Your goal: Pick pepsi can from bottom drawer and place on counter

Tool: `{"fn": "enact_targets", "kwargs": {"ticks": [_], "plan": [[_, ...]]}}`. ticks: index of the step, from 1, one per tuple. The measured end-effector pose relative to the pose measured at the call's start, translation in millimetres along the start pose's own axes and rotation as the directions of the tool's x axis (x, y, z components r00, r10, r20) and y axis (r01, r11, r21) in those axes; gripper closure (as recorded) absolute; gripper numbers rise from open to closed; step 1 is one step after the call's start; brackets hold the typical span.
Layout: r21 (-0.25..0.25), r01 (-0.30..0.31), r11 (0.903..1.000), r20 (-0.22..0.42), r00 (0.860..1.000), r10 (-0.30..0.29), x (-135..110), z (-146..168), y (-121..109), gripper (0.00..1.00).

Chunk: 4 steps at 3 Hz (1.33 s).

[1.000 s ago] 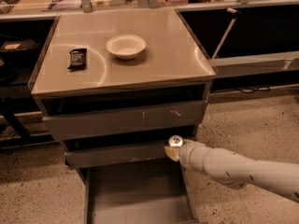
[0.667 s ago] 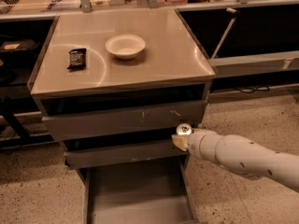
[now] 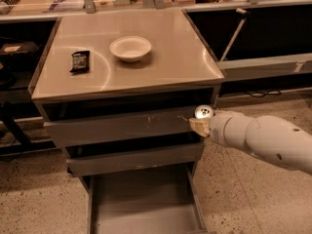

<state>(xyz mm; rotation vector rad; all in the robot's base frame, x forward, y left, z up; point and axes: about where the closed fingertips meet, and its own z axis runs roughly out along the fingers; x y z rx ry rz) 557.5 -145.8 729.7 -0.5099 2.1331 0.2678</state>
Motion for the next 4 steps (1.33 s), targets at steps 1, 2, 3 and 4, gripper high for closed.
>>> {"fn": "enact_targets", "kwargs": {"ticks": [1,2,3,4], "plan": [[-0.001,0.002,1.0000,0.002,1.000,-0.002,-3.3,-1.9,-0.3,1.00],[-0.016,0.024,0.9996,-0.001,1.000,-0.024,-22.4,-10.7,1.8,1.00],[-0.012,0.071,0.9974,0.010,0.997,-0.071,-62.5,-31.4,1.2,1.00],[0.001,0.129,0.9916,0.026,0.991,-0.129,-105.6,-50.3,0.1,1.00]]}}
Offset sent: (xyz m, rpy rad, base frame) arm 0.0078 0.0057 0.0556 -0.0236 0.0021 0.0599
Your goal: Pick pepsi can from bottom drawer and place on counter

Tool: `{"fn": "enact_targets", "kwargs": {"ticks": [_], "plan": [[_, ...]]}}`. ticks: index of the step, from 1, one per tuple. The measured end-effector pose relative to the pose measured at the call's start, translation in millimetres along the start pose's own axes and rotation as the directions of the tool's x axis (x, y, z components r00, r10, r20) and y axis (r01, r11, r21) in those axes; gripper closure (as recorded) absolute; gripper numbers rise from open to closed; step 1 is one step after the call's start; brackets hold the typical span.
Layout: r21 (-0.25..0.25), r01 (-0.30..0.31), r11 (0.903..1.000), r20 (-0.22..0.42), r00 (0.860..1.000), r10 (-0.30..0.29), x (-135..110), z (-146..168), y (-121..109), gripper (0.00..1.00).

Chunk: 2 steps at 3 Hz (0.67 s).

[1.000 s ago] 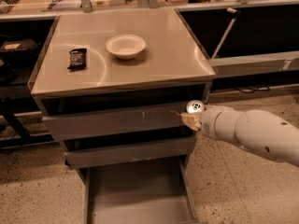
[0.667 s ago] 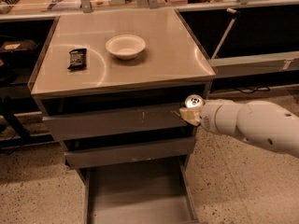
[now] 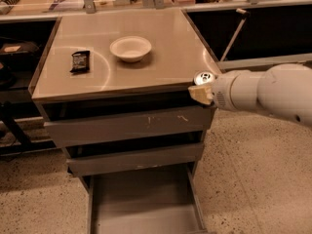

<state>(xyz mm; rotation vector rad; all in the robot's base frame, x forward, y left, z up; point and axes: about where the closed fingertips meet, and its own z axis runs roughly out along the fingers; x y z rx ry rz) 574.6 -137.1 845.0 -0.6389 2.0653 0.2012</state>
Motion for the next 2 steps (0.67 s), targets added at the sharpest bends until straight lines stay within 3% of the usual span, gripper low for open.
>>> {"fn": "enact_targets", "kwargs": {"ticks": [1,2], "plan": [[0.016,0.050,0.9986,0.030,0.998,-0.051,-44.7,-8.4,-9.2,1.00],[0.018,0.056,0.9982,0.036,0.998,-0.057,-49.9,-8.8,-9.9,1.00]]}}
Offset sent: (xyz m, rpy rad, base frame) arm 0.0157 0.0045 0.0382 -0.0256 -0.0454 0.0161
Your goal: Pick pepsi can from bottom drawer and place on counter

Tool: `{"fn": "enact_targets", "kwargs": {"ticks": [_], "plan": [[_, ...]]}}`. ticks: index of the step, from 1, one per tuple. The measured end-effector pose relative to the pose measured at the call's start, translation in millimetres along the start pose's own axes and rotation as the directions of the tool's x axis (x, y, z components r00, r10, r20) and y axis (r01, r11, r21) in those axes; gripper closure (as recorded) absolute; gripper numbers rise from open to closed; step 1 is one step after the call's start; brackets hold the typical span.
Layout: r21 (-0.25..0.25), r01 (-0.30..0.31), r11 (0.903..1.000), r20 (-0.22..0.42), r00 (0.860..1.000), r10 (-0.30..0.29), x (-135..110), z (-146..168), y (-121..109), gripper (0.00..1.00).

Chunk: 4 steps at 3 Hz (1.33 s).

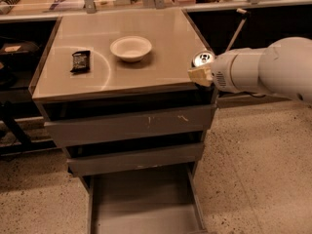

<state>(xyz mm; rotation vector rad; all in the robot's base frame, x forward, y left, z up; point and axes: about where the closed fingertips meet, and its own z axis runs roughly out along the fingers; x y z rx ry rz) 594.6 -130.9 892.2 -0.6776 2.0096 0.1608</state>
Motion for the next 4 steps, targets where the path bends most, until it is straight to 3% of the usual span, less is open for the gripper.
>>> {"fn": "enact_targets", "kwargs": {"ticks": [2,3,4], "plan": [[-0.020,-0.032,0.9993,0.026,0.999,0.032,-48.8,22.0,-35.5,1.00],[-0.050,-0.041,0.9979,0.018,0.999,0.042,-70.4,46.9,-51.4,1.00],[-0.113,-0.073,0.9909,-0.015,0.997,0.072,-80.1,79.3,-60.9,1.00]]}}
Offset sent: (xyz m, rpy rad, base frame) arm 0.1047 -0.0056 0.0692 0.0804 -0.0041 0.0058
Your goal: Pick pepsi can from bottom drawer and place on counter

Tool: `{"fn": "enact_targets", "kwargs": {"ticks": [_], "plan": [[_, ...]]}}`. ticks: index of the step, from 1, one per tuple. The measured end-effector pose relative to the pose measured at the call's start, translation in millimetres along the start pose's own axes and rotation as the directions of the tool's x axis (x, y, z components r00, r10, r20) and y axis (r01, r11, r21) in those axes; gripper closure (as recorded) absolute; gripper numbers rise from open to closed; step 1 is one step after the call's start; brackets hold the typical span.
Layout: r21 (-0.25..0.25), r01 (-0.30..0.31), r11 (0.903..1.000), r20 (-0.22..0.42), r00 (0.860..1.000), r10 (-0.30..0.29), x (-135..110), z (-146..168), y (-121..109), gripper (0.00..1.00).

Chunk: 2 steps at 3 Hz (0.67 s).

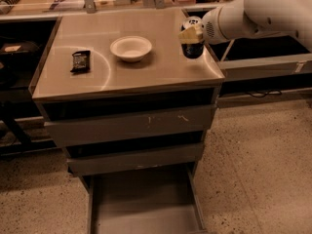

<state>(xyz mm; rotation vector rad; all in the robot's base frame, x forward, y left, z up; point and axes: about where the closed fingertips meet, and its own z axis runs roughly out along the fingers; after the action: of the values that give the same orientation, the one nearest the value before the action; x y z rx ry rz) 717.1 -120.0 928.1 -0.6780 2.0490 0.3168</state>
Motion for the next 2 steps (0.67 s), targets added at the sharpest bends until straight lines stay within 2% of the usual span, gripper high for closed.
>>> {"fn": "enact_targets", "kwargs": {"ticks": [1,2], "plan": [[-0.086,-0.048,0.9951,-0.046,0.998,0.045,4.2,32.5,-2.9,1.00],[-0.154,-0.086,0.9843,-0.100,0.992,0.071,16.0,60.0,0.4,1.00]]}}
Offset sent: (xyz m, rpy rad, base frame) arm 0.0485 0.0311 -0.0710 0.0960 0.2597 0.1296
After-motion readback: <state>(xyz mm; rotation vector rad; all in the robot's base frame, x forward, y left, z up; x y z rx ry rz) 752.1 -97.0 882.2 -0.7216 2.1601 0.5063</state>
